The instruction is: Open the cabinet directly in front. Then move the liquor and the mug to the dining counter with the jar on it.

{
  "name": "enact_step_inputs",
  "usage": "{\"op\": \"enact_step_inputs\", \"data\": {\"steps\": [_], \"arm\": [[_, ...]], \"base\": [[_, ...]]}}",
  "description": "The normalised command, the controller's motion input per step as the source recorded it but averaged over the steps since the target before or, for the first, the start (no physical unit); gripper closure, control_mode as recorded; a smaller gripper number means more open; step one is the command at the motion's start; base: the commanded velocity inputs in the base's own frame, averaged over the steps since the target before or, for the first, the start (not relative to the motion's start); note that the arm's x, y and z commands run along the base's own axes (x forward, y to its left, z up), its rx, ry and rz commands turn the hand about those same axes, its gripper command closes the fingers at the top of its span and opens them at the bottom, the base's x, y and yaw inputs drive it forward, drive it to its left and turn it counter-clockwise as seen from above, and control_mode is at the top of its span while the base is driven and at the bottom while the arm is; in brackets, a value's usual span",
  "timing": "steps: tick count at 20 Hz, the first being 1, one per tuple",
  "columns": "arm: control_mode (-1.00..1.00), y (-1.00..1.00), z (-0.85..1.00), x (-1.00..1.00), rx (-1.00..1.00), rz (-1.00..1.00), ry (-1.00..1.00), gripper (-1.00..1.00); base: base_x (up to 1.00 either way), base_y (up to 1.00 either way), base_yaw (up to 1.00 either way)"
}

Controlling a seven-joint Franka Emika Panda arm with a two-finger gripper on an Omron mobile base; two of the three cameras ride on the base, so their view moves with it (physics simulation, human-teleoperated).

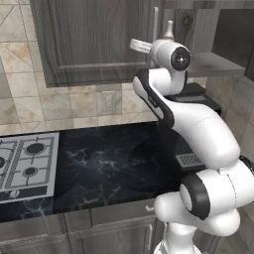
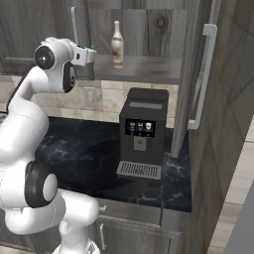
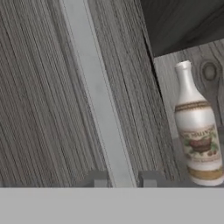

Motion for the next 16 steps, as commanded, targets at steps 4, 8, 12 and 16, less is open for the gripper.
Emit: {"op": "enact_step_inputs", "data": {"steps": [4,8,12,16], "arm": [[-1.00,0.21,0.00,-0.41,0.00,0.00,0.00,1.00],[-1.00,0.69,0.00,-0.66,0.00,0.00,0.00,1.00],[-1.00,0.98,0.00,-0.74,0.00,0.00,0.02,1.00],[-1.00,1.00,0.00,-0.62,-0.05,0.00,0.04,1.00]], "base": [[0.00,0.00,0.00],[0.00,0.00,0.00],[0.00,0.00,0.00],[0.00,0.00,0.00]]}}
